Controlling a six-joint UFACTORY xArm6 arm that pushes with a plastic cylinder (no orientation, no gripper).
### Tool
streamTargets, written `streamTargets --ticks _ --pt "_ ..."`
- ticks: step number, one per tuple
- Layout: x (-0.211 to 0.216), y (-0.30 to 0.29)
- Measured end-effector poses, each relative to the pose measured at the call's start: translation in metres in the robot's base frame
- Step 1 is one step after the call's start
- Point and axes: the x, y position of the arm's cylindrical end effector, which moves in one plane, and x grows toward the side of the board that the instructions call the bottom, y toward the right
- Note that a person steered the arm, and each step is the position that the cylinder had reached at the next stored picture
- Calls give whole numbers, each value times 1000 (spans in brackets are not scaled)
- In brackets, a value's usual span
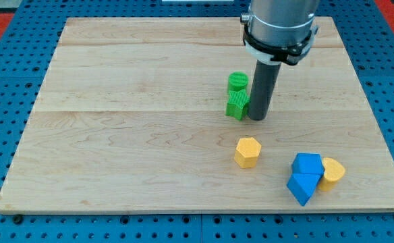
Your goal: Push the blue cube to the right of the yellow hexagon
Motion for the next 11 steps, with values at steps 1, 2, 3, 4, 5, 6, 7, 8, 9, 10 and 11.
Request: streamTargets --ticks 1,2,3,4,5,6,7,8,9,10,11 --pt "-36 40" --pt "-59 67" --pt "-53 114" --pt "-35 132" --pt "-34 141" --pt "-32 143" --pt "51 158" --pt "125 164" --pt "145 120" --pt "141 24" --pt "131 52"
